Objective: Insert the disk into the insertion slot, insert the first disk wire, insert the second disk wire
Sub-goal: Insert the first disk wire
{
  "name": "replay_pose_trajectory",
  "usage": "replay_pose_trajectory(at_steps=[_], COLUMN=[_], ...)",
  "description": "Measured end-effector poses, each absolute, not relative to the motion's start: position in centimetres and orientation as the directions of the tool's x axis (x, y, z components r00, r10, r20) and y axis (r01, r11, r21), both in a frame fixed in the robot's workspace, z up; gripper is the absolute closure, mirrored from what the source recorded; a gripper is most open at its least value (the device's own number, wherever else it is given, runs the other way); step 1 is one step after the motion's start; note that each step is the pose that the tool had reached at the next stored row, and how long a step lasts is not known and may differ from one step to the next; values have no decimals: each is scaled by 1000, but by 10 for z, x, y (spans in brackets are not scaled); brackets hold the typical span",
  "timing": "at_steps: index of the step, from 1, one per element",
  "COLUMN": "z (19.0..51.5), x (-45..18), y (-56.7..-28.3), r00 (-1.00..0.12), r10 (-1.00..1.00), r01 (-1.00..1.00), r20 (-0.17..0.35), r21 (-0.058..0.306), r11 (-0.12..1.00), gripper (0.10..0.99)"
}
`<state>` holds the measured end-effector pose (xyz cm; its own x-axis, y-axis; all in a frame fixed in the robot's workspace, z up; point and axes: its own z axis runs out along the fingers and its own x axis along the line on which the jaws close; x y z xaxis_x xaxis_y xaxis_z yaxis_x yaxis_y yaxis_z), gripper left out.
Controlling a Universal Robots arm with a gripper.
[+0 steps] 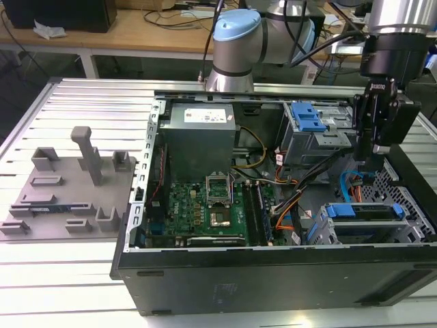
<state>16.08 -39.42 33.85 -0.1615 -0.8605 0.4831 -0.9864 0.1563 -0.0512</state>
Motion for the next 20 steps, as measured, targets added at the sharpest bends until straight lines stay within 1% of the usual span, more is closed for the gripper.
replay_pose_trajectory(at_steps=[11,13,15,18,20], z=[331,330,328,327,326], x=[158,156,152,152,152], y=[-390,-388,-385,-380,-380], r00=[-178,-182,-190,-195,-195], r10=[-840,-839,-836,-824,-823], r01=[-984,-983,-982,-981,-981], r20=[513,514,515,532,534], r21=[-81,-89,-106,-118,-119], r11=[159,159,158,155,155], gripper=[612,612,612,612,612])
